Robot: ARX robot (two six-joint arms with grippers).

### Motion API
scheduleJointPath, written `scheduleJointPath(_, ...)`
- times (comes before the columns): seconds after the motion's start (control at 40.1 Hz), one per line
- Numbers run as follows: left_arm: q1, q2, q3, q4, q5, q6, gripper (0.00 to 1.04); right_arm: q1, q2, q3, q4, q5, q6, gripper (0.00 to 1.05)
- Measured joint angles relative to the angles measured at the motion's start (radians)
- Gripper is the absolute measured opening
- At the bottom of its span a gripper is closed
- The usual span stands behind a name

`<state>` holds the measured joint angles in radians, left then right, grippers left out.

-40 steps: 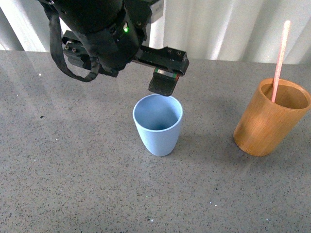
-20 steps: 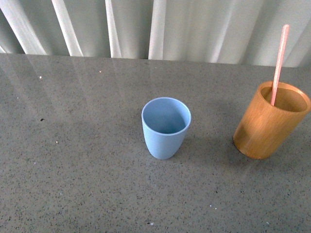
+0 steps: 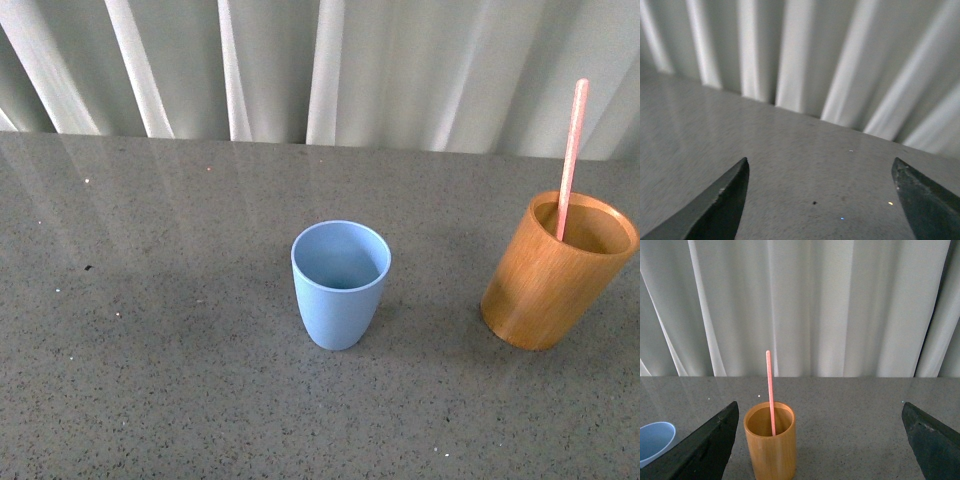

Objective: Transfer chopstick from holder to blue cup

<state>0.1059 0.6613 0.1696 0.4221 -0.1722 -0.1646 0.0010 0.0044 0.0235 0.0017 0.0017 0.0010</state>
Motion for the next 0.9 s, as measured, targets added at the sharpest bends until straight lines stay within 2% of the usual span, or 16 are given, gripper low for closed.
scheduleJointPath(0.075, 0.014, -0.045, -0.046, 0.058, 0.254, 0.095, 0.70, 0.000, 0.000, 0.000, 0.000, 0.000, 0.000, 0.95)
scheduleJointPath(0.1, 0.009, -0.061, -0.054, 0.056, 0.271, 0.109, 0.64, 0.000, 0.000, 0.000, 0.000, 0.000, 0.000, 0.95)
scheduleJointPath(0.175, -0.013, -0.106, -0.075, 0.039, 0.259, 0.136, 0.48, 0.000, 0.000, 0.000, 0.000, 0.000, 0.000, 0.95)
scheduleJointPath(0.224, -0.072, -0.139, -0.090, 0.016, 0.183, 0.143, 0.36, 0.000, 0.000, 0.000, 0.000, 0.000, 0.000, 0.95)
scheduleJointPath(0.424, -0.105, -0.211, -0.115, -0.029, 0.174, 0.153, 0.05, 0.000, 0.000, 0.000, 0.000, -0.001, 0.000, 0.95)
scheduleJointPath(0.898, -0.105, -0.389, -0.151, -0.145, 0.172, 0.159, 0.04, 0.000, 0.000, 0.000, 0.000, 0.000, 0.000, 0.95)
